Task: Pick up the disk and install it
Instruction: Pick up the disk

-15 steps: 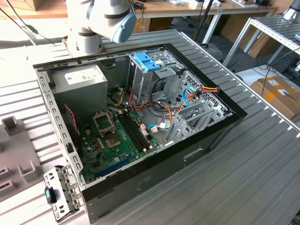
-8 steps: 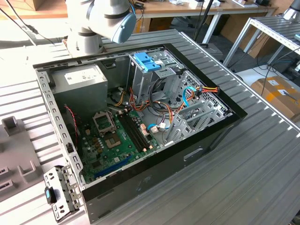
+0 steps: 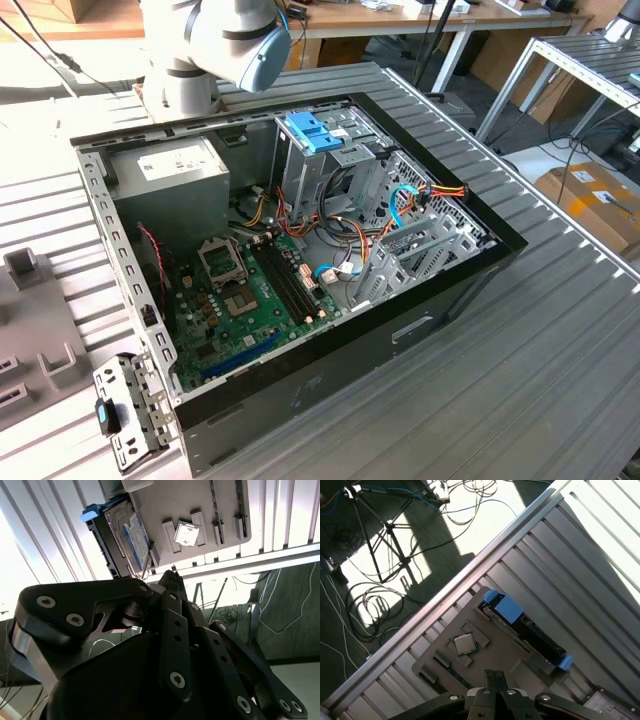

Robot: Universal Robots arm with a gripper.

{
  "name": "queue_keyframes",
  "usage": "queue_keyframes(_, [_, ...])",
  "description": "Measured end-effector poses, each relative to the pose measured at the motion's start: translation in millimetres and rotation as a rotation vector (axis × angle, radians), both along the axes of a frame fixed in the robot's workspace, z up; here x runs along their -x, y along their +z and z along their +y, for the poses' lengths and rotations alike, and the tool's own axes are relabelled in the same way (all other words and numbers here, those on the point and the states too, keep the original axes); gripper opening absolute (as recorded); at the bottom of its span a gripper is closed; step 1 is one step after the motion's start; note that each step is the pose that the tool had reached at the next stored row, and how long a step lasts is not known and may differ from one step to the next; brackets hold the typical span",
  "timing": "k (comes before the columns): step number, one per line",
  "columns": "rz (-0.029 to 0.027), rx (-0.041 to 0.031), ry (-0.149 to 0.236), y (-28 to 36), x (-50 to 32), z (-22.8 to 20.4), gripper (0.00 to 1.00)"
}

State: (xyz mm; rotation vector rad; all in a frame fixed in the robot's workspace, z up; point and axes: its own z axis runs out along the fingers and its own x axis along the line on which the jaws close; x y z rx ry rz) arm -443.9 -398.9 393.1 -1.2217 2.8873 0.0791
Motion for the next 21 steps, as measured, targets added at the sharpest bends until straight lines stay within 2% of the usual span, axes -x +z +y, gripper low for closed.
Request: queue_keyframes(21, [-0.0001,0.0000,0.112,0.0,0.0,0.0,0.11])
